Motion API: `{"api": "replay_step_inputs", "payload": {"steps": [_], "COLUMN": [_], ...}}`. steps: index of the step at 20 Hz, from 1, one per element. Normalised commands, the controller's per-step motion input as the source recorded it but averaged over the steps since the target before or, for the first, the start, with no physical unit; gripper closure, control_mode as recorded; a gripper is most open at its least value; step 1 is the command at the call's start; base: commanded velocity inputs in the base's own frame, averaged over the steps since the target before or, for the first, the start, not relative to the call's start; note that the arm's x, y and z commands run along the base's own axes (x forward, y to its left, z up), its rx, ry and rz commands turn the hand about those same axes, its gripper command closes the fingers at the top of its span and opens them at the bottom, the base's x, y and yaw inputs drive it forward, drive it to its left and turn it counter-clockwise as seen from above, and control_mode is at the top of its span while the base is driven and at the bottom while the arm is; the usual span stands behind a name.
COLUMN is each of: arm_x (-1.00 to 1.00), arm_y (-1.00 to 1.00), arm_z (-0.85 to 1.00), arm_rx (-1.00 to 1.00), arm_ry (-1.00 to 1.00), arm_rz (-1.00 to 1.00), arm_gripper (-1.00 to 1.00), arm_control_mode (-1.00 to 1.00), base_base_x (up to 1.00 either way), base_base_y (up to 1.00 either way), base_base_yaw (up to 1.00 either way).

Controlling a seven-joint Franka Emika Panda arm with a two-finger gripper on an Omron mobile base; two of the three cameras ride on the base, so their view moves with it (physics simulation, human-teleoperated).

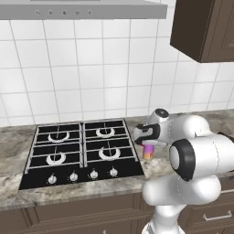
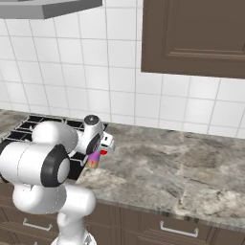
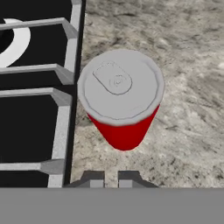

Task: Four empty soda cans are scattered around the kitchen. Gather all the cans and cluster them next to the stove for recycling.

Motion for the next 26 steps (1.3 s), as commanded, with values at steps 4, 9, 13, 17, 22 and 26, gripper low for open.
{"api": "replay_step_inputs", "payload": {"steps": [4, 9, 13, 17, 22, 26], "arm_x": [-0.03, 0.00, 0.00, 0.00, -0.26, -0.42], "arm_y": [0.00, 0.00, 0.00, 0.00, 0.00, 0.08], "arm_z": [0.00, 0.00, 0.00, 0.01, 0.33, 0.52], "arm_rx": [0.00, 0.00, 0.00, 0.00, 0.00, 0.00], "arm_ry": [-0.02, 0.00, 0.00, 0.00, 0.00, -0.01], "arm_rz": [0.00, 0.00, 0.00, 0.00, 0.00, 0.01], "arm_gripper": [1.00, -1.00, -1.00, -1.00, -1.00, -1.00], "arm_control_mode": [-1.00, -1.00, -1.00, -1.00, -1.00, -1.00], "base_base_x": [0.00, 0.00, 0.00, 0.00, 0.00, 0.00], "base_base_y": [0.00, 0.00, 0.00, 0.00, 0.00, 0.00], "base_base_yaw": [0.00, 0.00, 0.00, 0.00, 0.00, 0.00]}}
